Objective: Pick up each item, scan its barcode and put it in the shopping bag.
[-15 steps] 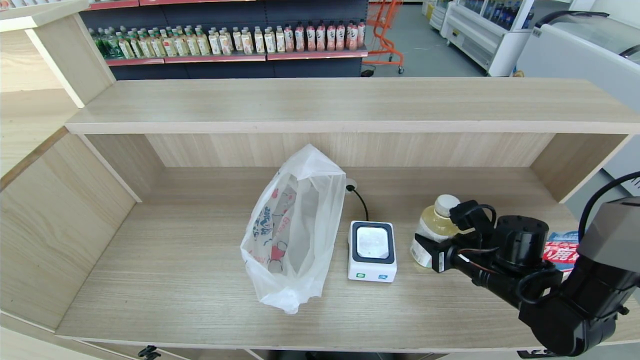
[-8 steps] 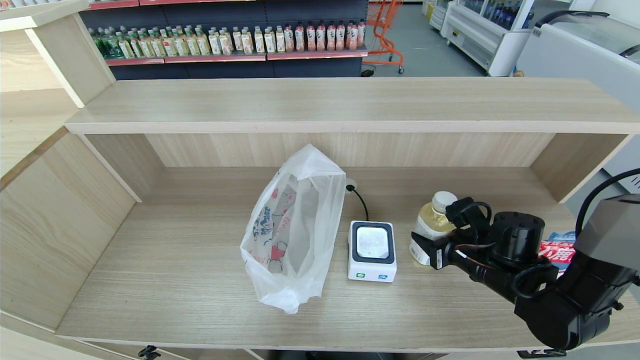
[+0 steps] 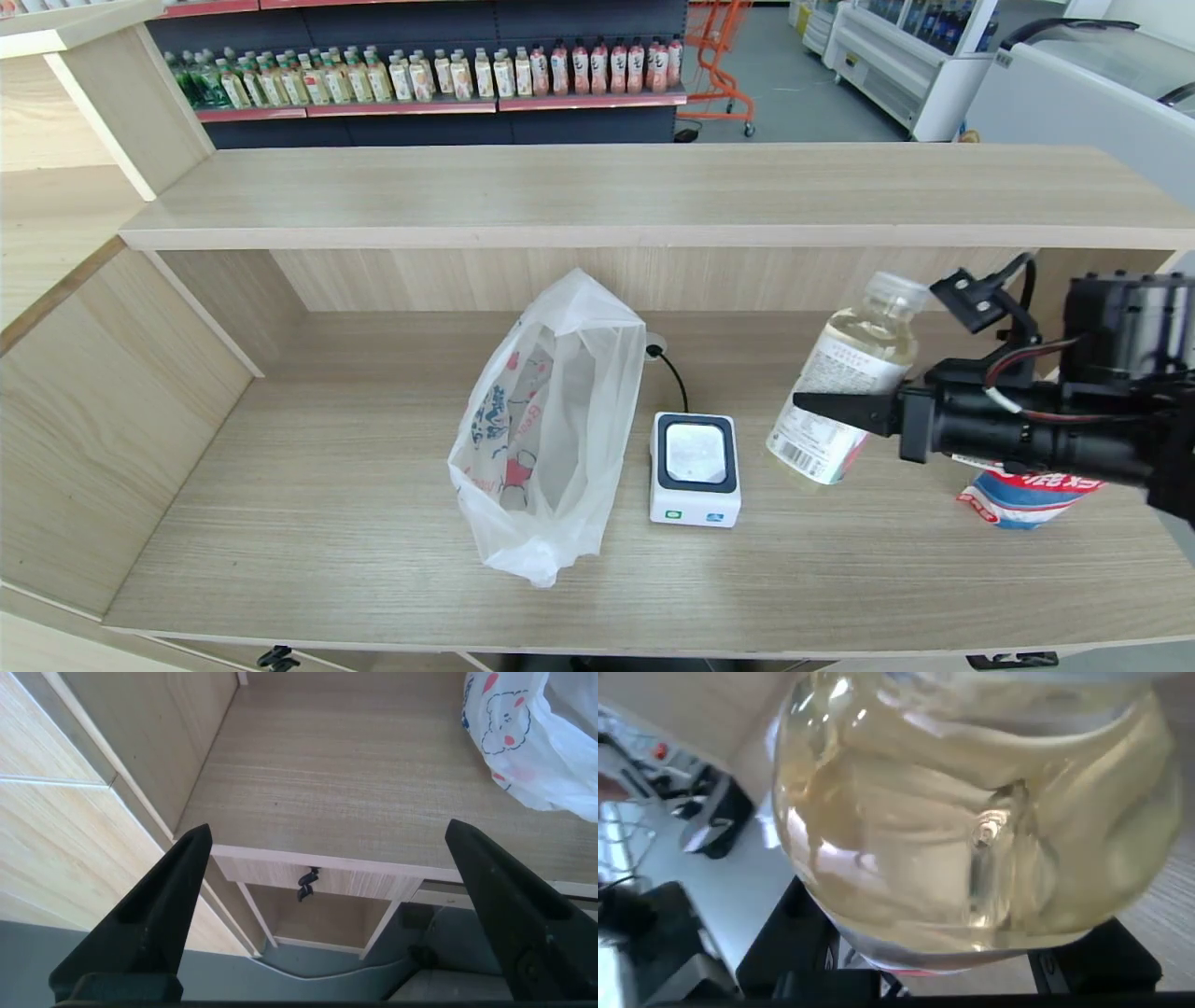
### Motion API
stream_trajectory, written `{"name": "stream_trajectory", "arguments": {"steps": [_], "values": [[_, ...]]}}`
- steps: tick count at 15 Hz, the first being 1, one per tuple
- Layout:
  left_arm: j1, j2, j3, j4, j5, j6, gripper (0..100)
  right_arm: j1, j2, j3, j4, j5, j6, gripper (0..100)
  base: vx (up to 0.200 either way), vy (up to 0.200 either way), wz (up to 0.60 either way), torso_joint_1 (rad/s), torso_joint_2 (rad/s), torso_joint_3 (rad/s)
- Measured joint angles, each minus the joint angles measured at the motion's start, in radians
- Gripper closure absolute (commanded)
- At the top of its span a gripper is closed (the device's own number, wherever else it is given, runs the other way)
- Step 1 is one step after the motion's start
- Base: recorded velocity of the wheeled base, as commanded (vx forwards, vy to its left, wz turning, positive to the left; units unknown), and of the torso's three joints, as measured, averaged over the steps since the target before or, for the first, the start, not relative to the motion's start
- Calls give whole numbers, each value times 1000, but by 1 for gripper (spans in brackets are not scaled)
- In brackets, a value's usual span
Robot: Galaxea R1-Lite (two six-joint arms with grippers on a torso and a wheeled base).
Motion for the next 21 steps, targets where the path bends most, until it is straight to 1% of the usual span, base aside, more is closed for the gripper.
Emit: {"name": "stream_trajectory", "arguments": {"steps": [1,2,3,4,10,13,17,21], "values": [[0,0,0,0,0,0,0,-9,-63,-20,50,115,19,100,0,0,0,0,0,0],[0,0,0,0,0,0,0,-13,-112,-29,76,203,30,100,0,0,0,0,0,0],[0,0,0,0,0,0,0,-2,-152,-28,83,256,36,100,0,0,0,0,0,0],[0,0,0,0,0,0,0,17,-176,-18,89,281,37,100,0,0,0,0,0,0],[0,0,0,0,0,0,0,118,-199,-11,91,311,53,100,0,0,0,0,0,0],[0,0,0,0,0,0,0,157,-200,-33,85,314,168,100,0,0,0,0,0,0],[0,0,0,0,0,0,0,199,-199,-40,88,316,179,100,0,0,0,0,0,0],[0,0,0,0,0,0,0,213,-197,-37,88,316,178,100,0,0,0,0,0,0]]}}
